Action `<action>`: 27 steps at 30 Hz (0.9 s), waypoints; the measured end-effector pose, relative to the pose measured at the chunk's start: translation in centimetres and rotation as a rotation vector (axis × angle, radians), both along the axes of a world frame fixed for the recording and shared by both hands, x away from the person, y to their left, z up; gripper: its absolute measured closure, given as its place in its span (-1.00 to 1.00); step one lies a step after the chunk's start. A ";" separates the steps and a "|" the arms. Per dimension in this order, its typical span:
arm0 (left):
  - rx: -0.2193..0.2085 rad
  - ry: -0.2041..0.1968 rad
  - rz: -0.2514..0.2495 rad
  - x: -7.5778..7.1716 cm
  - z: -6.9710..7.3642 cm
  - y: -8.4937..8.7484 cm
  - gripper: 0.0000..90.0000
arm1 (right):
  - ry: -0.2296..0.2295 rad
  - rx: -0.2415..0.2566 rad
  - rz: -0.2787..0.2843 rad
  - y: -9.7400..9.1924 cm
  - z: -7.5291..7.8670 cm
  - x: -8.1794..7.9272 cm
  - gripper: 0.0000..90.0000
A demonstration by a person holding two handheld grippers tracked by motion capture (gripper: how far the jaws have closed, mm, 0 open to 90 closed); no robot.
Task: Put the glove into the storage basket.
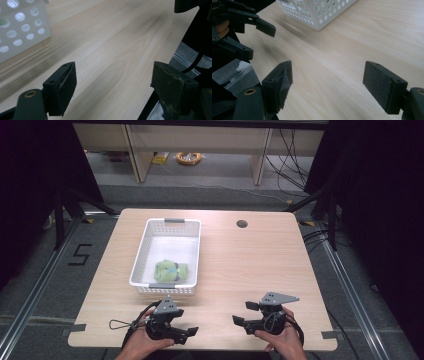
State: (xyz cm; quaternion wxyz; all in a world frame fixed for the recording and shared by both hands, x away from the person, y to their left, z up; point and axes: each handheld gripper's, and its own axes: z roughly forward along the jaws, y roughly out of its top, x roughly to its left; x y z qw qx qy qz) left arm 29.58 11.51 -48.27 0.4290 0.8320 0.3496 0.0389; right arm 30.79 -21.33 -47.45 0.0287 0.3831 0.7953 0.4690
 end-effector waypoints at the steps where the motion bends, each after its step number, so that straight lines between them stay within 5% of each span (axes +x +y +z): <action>1: -0.014 -0.003 0.005 -0.1 -0.2 -0.2 -0.56 | 0.001 -0.011 -0.003 0.0 -0.1 -0.1 -0.46; 7: 0.004 -0.003 0.010 -0.7 -0.8 -0.2 -0.56 | 0.019 -0.043 0.001 0.0 -0.7 -0.9 -0.49; 8: 0.039 -0.002 -0.002 -0.6 -1.0 0.1 -0.57 | -0.004 -0.048 0.018 -0.1 -0.9 -0.9 -0.49; 13: 0.026 0.009 0.007 -1.2 -1.7 0.0 -0.57 | 0.013 -0.112 0.014 -0.1 -1.5 -1.6 -0.50; 18: 0.058 -0.001 -0.023 -1.4 -1.9 0.1 -0.57 | 0.018 -0.126 0.018 0.0 -1.9 -2.0 -0.51; 27: 0.047 -0.001 0.002 -1.3 -2.2 0.1 -0.57 | 0.022 -0.147 0.015 -0.1 -2.3 -1.9 -0.53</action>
